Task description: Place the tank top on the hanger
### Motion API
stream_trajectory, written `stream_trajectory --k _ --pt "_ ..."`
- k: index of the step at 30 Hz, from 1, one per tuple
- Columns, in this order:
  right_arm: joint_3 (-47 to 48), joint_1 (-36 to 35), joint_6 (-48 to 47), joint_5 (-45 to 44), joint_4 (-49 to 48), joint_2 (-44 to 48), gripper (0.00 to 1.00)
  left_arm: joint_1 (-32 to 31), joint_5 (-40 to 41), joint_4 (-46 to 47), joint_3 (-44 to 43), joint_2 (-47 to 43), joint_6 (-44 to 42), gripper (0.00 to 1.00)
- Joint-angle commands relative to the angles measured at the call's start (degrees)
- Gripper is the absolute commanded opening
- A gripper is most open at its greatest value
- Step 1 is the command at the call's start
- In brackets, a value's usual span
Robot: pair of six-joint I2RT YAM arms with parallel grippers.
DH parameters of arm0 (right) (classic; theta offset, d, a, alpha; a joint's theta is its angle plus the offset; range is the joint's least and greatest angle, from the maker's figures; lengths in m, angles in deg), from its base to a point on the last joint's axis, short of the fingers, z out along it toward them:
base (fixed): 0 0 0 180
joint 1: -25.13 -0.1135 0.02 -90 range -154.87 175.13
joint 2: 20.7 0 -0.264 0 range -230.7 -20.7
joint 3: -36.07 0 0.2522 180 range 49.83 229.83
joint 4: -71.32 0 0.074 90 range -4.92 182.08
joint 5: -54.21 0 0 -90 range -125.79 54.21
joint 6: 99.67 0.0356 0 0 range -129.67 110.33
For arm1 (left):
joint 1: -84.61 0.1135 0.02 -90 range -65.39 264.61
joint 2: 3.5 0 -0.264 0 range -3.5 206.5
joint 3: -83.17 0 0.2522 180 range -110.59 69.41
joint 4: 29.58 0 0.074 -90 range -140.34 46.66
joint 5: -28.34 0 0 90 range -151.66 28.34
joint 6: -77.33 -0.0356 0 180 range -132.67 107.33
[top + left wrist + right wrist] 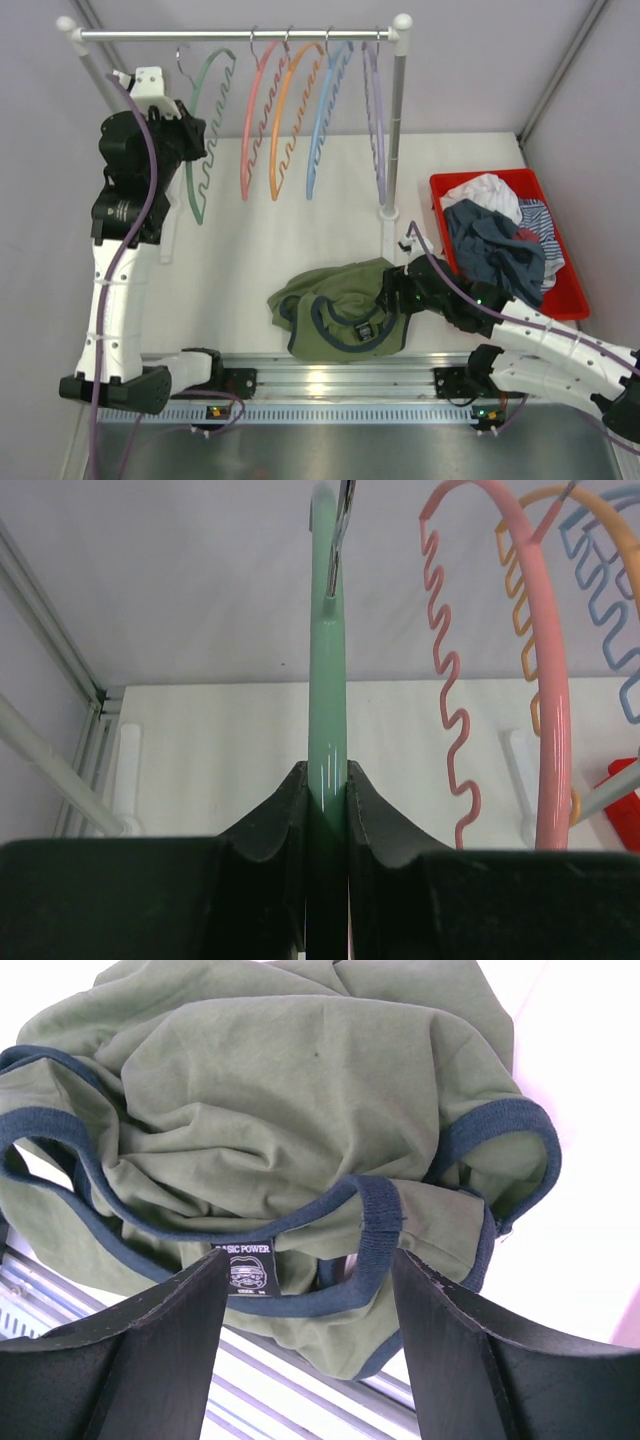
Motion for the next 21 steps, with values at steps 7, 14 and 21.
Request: stream_trajectory --k 7,14,21 --pt "3.1 0.5 -2.4 -2.3 0.4 0.1 0.67 0.0 0.8 -0.9 11.5 -12.3 2.3 0.0" --pt "3.5 0.4 -2.8 -2.1 2.2 0.2 0.66 0.0 -11.4 -8.0 23.5 -23.5 1.0 0.0" --pt "3.2 0.4 -2.4 -2.5 4.1 -0.1 0.64 0.0 -23.0 -15.5 31.4 -34.8 2.9 0.0"
